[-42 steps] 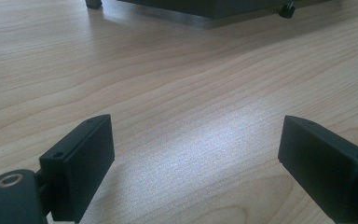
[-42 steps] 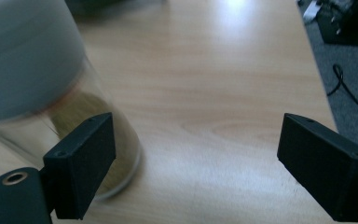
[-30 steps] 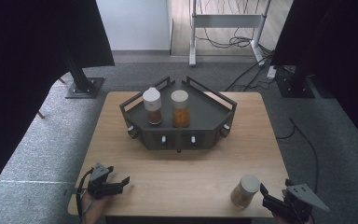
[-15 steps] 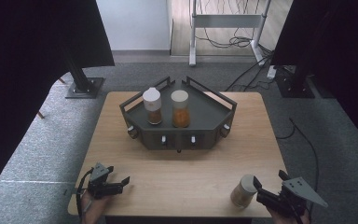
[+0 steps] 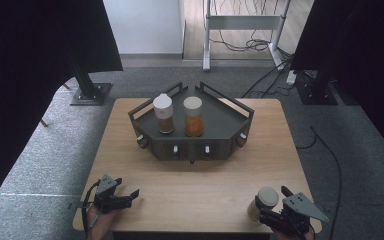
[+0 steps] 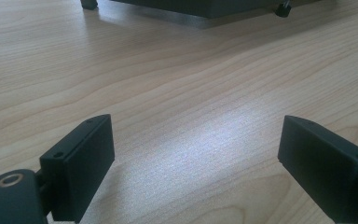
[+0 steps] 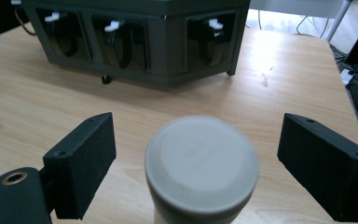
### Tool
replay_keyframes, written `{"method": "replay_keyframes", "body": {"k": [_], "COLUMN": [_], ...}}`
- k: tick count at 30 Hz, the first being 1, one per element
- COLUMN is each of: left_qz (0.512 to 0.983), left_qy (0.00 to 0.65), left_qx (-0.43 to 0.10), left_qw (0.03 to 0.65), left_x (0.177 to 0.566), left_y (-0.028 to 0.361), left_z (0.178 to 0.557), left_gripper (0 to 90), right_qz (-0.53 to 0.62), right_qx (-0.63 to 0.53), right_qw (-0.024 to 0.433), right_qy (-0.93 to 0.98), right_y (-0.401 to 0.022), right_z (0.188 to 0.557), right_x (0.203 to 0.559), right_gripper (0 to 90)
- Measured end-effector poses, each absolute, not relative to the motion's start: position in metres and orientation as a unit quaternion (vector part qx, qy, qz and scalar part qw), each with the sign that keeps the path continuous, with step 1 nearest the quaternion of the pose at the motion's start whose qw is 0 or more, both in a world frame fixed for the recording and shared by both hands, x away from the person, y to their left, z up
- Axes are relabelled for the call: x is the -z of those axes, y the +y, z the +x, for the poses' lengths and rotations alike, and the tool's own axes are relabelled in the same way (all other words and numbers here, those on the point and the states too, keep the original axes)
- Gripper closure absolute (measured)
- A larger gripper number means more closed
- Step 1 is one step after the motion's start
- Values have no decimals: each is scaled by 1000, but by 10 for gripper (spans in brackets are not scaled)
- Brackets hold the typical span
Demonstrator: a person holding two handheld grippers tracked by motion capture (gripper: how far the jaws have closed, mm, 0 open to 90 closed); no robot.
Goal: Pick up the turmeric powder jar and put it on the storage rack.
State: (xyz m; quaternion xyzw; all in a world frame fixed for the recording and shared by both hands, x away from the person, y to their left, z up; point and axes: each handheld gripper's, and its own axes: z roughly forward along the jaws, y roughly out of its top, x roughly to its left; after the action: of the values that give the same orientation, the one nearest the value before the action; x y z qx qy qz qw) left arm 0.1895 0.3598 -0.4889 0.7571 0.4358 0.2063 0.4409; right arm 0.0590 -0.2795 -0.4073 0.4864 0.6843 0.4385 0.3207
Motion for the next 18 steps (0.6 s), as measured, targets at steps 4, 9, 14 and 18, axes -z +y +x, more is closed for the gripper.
{"method": "replay_keyframes", "body": {"k": [4,9,14,18], "left_qz": [757,757,757,757], "left_qy": [435,436,436,436], "left_qx": [-206,-207,-207,-207], "left_qw": [441,440,440,440], "left_x": [489,489,489,489], "left_y": [360,359,359,359], "left_z": [189,189,189,189], "left_gripper": [107,107,107,107], "right_qz": [490,493,497,501], "right_qx": [-431,-428,-424,-426], "right_qw": [314,305,305,303], "right_qy": [690,693,693,689], "right_y": [-279,-281,-282,-283], "right_z": [60,60,61,62], "right_x": [412,417,421,424], "right_gripper": [112,139,166,208]}}
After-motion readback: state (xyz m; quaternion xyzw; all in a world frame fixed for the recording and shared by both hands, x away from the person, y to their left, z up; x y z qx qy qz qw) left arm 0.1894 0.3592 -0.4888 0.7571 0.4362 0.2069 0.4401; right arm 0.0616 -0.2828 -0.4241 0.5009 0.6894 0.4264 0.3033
